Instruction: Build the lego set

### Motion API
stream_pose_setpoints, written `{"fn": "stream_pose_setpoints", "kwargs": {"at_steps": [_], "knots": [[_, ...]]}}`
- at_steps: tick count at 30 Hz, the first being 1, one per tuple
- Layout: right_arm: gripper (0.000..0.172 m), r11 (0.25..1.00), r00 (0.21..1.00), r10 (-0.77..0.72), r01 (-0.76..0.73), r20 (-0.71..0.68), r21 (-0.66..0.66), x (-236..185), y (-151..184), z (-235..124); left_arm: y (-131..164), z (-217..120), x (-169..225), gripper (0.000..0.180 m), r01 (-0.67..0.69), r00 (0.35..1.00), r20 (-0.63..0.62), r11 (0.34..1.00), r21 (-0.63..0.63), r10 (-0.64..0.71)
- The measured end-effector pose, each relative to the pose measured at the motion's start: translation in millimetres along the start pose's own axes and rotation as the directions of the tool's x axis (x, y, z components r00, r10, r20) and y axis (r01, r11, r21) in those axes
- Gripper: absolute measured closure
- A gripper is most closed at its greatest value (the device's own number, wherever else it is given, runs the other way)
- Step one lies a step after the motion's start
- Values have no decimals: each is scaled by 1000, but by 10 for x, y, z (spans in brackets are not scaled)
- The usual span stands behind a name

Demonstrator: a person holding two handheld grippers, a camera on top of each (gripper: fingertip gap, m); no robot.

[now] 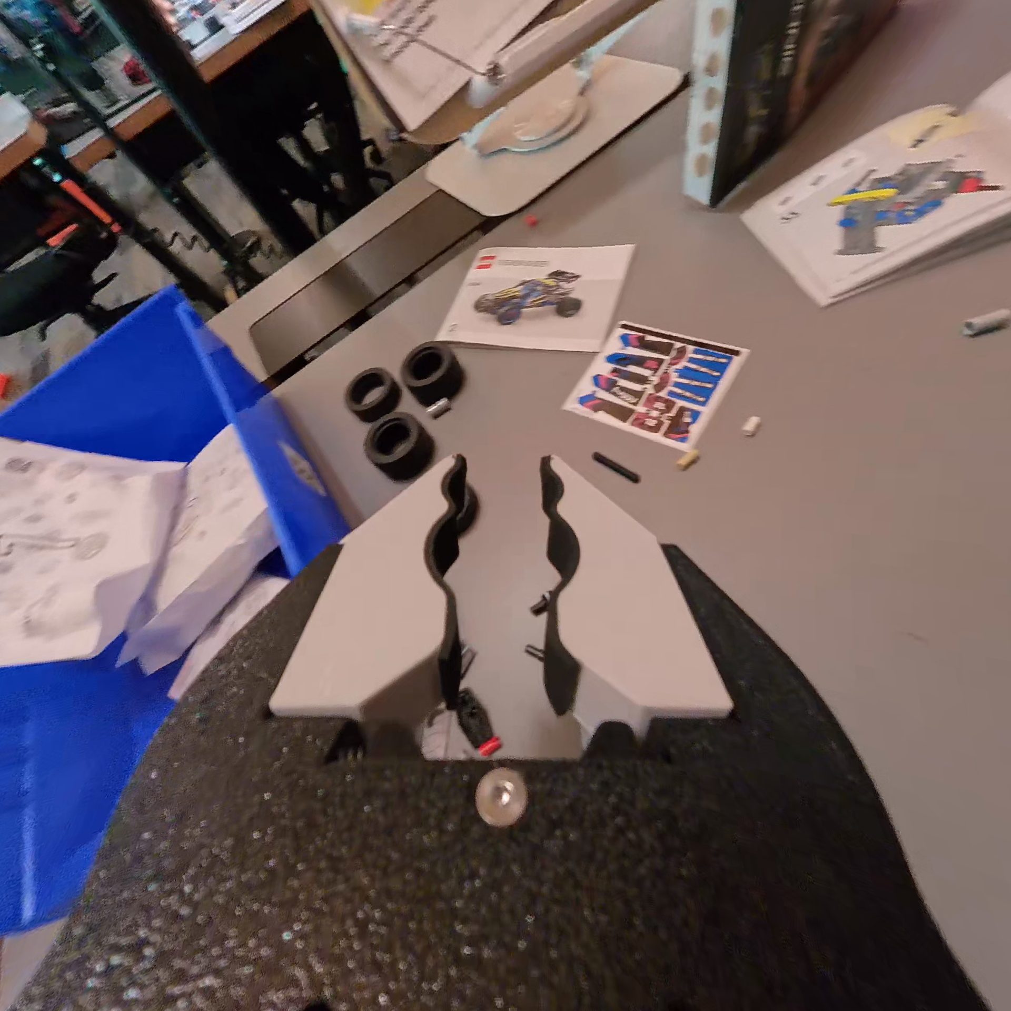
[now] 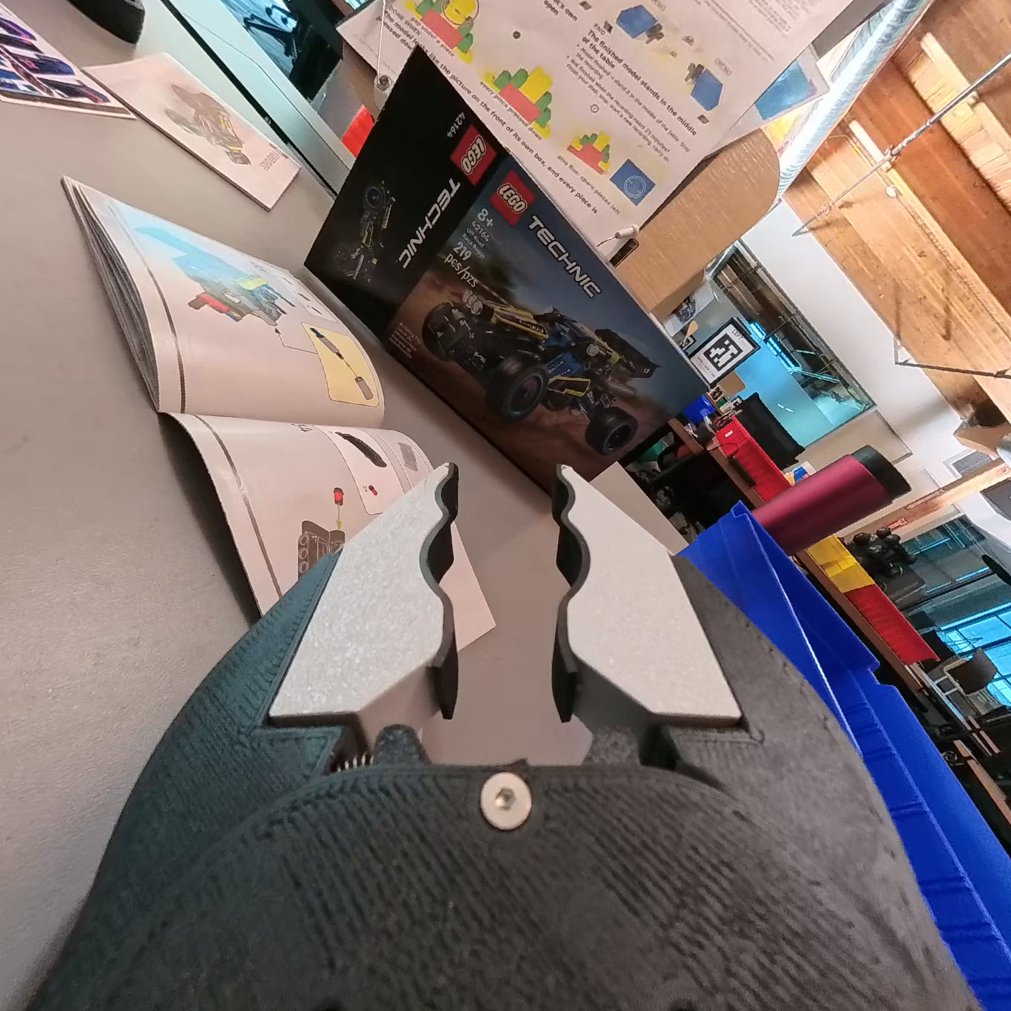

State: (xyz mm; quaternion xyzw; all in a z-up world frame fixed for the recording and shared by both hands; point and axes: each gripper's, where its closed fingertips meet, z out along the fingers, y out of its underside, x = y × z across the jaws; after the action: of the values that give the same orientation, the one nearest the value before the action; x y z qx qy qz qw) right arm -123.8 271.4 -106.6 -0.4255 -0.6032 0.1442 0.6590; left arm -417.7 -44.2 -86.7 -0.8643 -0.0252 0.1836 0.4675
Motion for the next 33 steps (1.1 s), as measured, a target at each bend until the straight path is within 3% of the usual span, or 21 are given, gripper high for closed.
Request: {"fn": "stream_pose_setpoints", "kwargs": {"at_steps": [4, 9, 14, 17, 19, 25, 28, 30, 33], "knots": [[140, 1000, 1000, -8, 8, 7, -8, -18, 15, 12, 74, -23, -168, 157, 5, 999, 35, 999, -54, -3], [140, 1000, 1000, -10, 10, 13, -20, -29, 47, 19, 251, 20, -159, 162, 2, 1000, -14, 989, -145, -4], [141, 1000, 1000, -10, 10, 22, -29, -45, 70, 27, 372, 14, -330, 167, 112, 993, 55, 976, -187, -103], [141, 999, 999, -11, 12, 31, -32, -65, 76, 39, 486, 83, -41, 163, 46, 991, -111, 966, -254, -76], [141, 999, 999, -18, 19, 35, -36, -74, 84, 45, 586, 130, 46, 163, -39, 990, -144, 953, -299, -5], [141, 999, 999, -22, 24, 44, -40, -89, 90, 49, 630, 297, 536, 162, -172, 914, -403, 951, -256, 57], [141, 998, 998, -34, 37, 58, -44, -120, 95, 52, 737, 408, 583, 163, -210, 895, -443, 930, -301, 59], [141, 998, 996, -39, 43, 83, -44, -157, 97, 53, 707, 441, 633, 177, -167, 883, -470, 938, -303, 5], [141, 1000, 993, -7, 6, 117, 6, -191, 1, 29, 666, 388, 772, 180, -180, 862, -507, 933, -311, -3]]}}
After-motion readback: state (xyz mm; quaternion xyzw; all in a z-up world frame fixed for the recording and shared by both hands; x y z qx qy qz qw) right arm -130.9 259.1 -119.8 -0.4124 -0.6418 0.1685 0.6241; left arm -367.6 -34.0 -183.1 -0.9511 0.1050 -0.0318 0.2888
